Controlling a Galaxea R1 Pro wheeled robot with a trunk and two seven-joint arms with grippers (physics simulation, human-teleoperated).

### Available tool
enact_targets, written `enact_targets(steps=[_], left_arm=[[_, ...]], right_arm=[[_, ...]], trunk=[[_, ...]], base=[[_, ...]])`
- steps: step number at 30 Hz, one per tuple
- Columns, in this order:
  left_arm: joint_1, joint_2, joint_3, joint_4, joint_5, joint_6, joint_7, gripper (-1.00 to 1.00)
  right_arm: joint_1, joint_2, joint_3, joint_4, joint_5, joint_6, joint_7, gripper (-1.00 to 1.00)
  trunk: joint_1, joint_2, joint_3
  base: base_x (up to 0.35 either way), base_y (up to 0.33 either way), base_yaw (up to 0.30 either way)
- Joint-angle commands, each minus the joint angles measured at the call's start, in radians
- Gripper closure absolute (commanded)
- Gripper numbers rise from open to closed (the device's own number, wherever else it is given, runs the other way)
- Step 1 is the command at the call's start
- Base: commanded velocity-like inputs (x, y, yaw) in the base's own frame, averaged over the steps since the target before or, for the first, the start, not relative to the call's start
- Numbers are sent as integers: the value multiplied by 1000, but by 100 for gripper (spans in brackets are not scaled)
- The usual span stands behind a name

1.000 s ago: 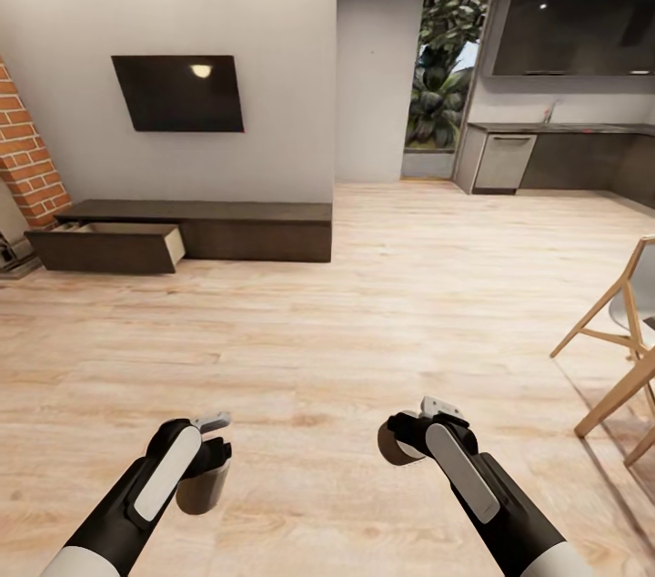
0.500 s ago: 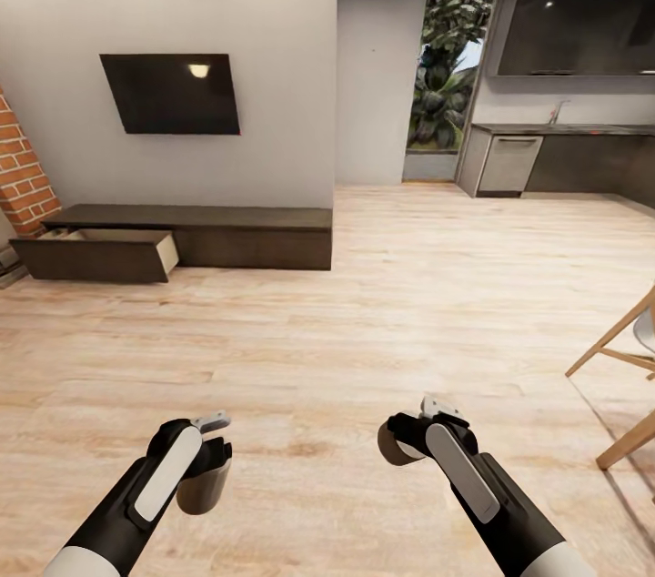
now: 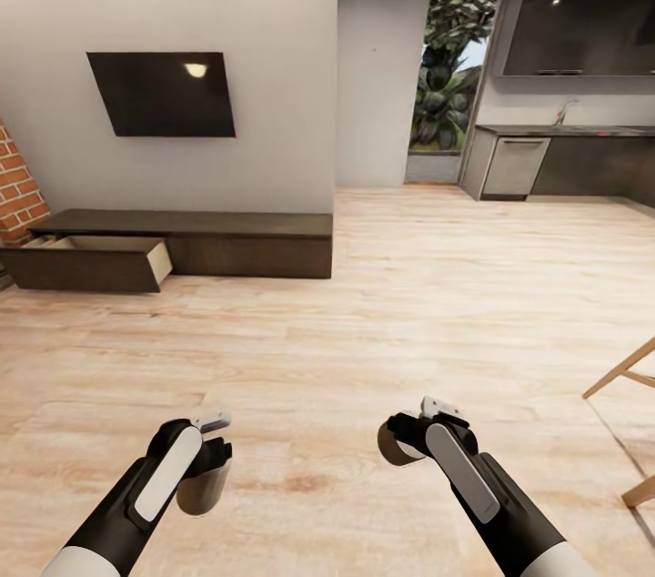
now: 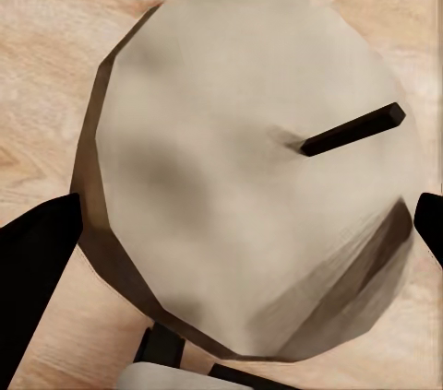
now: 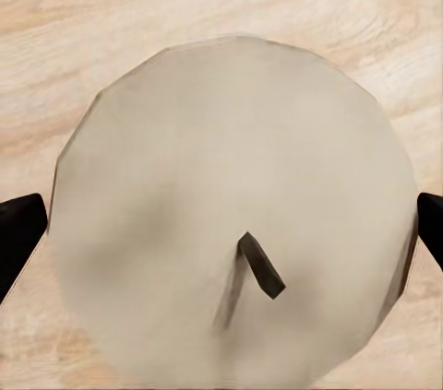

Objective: Place each of the two pumpkins and all three candles from the living room inside a cabinet in the living room (use any cabinet), then make sure every cabinet is closed, and position the cauldron so it is next to a table in the living room.

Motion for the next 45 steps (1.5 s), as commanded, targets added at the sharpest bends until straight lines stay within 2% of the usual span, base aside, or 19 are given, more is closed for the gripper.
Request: enact_targets(steps=[1, 45], left_arm=[[-1, 1, -3, -1, 8, 1, 11, 100], [-1, 1, -4, -1, 7, 1, 11, 100]], right_arm=[[-1, -1, 3, -1, -7, 0, -9, 100], [-1, -1, 3, -1, -7, 0, -9, 100]], trunk=[[1, -1, -1], [1, -1, -1]], base=[[331, 0, 0], [331, 0, 0]])
